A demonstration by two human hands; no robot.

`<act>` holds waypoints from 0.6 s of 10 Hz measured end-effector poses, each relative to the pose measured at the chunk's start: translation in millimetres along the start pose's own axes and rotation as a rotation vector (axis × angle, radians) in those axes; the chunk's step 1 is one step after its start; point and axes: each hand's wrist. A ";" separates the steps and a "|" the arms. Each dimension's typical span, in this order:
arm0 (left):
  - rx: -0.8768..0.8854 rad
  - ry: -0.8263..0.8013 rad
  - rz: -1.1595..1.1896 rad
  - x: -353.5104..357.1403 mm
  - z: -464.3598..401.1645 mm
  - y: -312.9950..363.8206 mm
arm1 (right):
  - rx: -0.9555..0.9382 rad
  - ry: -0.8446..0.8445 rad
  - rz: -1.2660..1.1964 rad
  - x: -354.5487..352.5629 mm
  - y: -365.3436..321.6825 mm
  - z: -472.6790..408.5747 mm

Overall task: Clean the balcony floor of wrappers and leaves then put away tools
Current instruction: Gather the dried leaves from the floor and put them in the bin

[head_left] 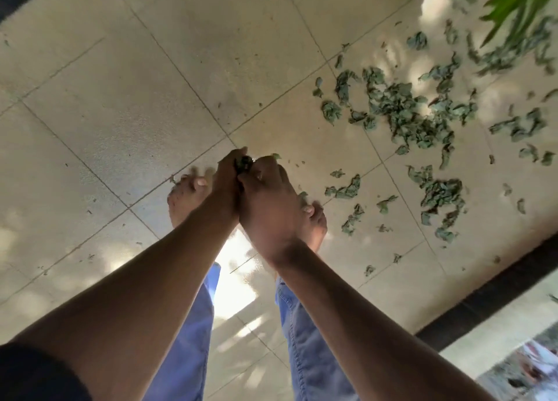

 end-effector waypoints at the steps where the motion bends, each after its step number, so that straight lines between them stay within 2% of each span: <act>1: 0.003 -0.030 -0.064 7.9 1.9 -7.9 | 0.099 0.122 -0.083 -169.7 -93.1 64.2; 2: -0.053 -0.153 -0.055 30.7 23.1 -10.2 | 0.103 0.248 -0.028 -220.9 -107.9 89.6; 3: -0.005 -0.208 -0.167 41.1 34.9 -7.9 | 0.221 0.174 -0.302 -229.2 -95.8 104.3; 4: -0.057 -0.223 -0.207 49.0 35.0 -5.5 | 0.287 0.179 -0.507 -214.7 -60.6 109.2; 5: -0.094 -0.241 -0.260 51.0 32.4 -12.8 | 0.488 0.114 -0.539 -172.5 -1.6 98.1; 6: -0.100 -0.251 -0.289 47.8 19.9 -29.1 | 0.786 0.025 -0.498 -123.8 65.7 80.8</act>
Point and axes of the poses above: each hand's wrist, its own z-axis away from the middle knuckle, its own x-axis out of the palm, y = z × x, and after that the axes turned 15 degrees about x, right-handed
